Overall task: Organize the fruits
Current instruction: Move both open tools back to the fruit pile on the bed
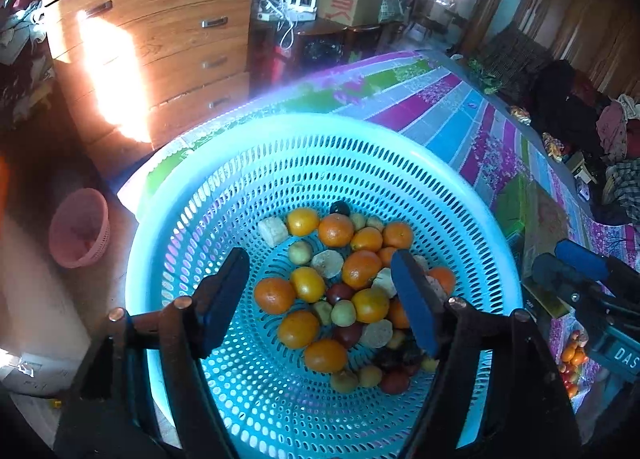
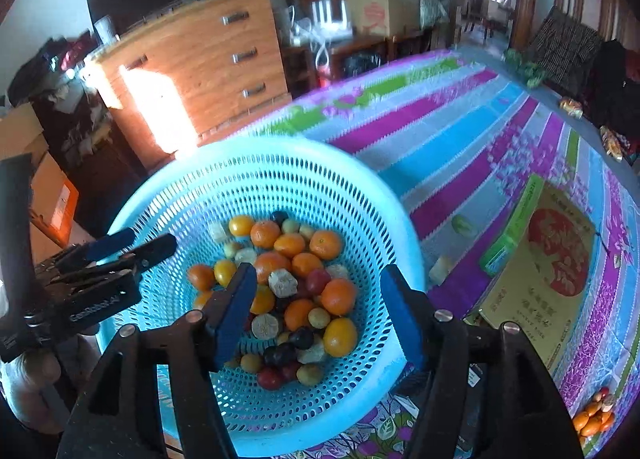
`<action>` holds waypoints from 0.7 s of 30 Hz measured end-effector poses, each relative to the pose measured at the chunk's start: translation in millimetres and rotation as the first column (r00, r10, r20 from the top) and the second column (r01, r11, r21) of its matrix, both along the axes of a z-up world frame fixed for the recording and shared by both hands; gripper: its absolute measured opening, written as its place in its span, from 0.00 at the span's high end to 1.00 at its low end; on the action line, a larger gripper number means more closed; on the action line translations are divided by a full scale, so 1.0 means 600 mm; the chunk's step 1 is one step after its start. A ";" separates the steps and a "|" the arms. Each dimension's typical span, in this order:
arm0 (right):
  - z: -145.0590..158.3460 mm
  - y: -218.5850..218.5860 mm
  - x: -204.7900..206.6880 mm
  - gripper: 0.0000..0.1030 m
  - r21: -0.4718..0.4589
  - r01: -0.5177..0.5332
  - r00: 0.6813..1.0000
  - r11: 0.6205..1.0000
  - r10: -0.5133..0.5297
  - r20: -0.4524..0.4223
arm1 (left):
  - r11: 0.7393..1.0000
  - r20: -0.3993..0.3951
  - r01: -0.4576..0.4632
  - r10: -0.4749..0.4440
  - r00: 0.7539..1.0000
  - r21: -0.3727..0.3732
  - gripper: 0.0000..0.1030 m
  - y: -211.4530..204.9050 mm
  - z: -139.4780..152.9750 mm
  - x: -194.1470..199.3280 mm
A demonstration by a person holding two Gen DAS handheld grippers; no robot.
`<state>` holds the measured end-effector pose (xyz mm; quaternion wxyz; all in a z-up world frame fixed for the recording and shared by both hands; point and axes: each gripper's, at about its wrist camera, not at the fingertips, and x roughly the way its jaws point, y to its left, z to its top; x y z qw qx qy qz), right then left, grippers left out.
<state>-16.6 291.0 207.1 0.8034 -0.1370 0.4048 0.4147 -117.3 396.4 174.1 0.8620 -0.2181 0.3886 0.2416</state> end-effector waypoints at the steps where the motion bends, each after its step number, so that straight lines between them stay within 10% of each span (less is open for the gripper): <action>1: 0.008 -0.010 -0.007 0.34 0.016 0.002 1.000 1.000 -0.002 0.026 | 1.000 0.021 0.009 -0.010 1.000 0.014 0.28 -0.006 0.006 -0.003; 6: 0.040 -0.104 -0.072 0.33 0.089 0.052 0.965 0.995 -0.072 0.252 | 0.995 0.128 0.057 -0.067 0.990 0.085 0.28 -0.050 0.037 -0.008; 11: 0.043 -0.237 -0.131 0.09 0.172 0.127 0.885 0.977 -0.190 0.424 | 0.980 0.204 0.151 -0.175 0.963 0.126 0.28 -0.128 0.069 0.007; 16: 0.012 -0.368 -0.168 0.01 0.157 0.263 0.819 0.952 -0.306 0.486 | 0.934 0.282 0.322 -0.354 0.892 0.155 0.16 -0.253 0.090 0.028; 21: -0.067 -0.504 -0.184 0.01 0.046 0.401 0.842 0.915 -0.388 0.376 | 0.831 0.292 0.536 -0.554 0.779 0.148 0.10 -0.408 0.064 0.052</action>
